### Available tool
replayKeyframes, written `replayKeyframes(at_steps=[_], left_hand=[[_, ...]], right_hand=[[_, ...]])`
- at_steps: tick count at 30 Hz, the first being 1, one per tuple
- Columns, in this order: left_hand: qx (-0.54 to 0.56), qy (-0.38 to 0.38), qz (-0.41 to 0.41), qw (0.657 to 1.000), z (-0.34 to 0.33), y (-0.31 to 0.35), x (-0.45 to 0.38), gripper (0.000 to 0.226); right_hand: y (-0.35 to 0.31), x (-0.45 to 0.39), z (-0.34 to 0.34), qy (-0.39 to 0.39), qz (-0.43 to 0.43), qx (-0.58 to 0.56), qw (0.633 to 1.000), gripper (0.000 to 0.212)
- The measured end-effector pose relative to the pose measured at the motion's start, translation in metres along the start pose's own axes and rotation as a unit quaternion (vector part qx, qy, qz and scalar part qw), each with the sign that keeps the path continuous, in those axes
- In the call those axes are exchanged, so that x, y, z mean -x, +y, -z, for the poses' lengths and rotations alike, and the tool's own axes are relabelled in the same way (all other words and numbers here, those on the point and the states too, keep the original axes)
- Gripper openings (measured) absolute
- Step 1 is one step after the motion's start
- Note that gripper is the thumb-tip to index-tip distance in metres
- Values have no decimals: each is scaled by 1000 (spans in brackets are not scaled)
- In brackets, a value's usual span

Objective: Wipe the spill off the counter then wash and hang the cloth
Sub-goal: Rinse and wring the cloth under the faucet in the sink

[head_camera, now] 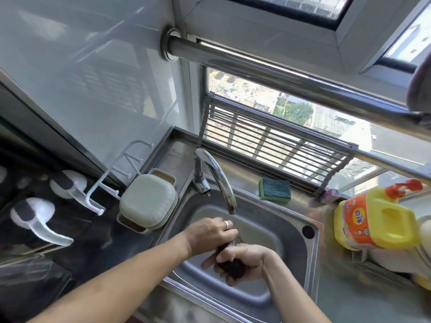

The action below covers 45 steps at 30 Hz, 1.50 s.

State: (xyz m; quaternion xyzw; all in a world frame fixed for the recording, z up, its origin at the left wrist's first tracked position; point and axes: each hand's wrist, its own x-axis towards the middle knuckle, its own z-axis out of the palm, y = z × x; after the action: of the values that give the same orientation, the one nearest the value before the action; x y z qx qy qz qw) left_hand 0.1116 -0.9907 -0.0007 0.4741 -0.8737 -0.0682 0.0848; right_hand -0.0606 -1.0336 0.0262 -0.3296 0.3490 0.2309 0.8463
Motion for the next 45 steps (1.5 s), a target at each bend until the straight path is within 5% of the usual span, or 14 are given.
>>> replayKeyframes(at_steps=[6,12,16,27,31,36,40,42,43,45], left_hand=[[-80,-177,95,976,-6,1,1,12],[-1,-294,237,926,9,17,-16,26],[17,-305,259,916,9,22,-14,27],[253,-245,404,844,11,18,-23,14],[402,-203,431,782,15,20,-23,17],[559,-213,418,684,26,20,-18,9],[689,-313,406,513,32,11,-15,32],[727,-305,402,467,29,10,-12,50],[730,-289,398,475,25,11,-11,55],[689,-234,385,567,18,13,-8,51]], right_hand=[[-18,-18,-3,132,-119,185,967,13],[-15,-37,-2,332,-77,451,825,12],[-3,-46,2,406,-53,528,744,37],[-19,-29,12,435,30,667,604,26],[-25,-22,19,443,75,713,538,29],[-19,-16,28,458,141,718,504,21],[-7,-21,34,509,247,681,465,23],[-5,-23,35,525,287,658,458,25],[-2,-25,38,527,301,648,460,29],[4,-29,44,509,310,627,501,33]])
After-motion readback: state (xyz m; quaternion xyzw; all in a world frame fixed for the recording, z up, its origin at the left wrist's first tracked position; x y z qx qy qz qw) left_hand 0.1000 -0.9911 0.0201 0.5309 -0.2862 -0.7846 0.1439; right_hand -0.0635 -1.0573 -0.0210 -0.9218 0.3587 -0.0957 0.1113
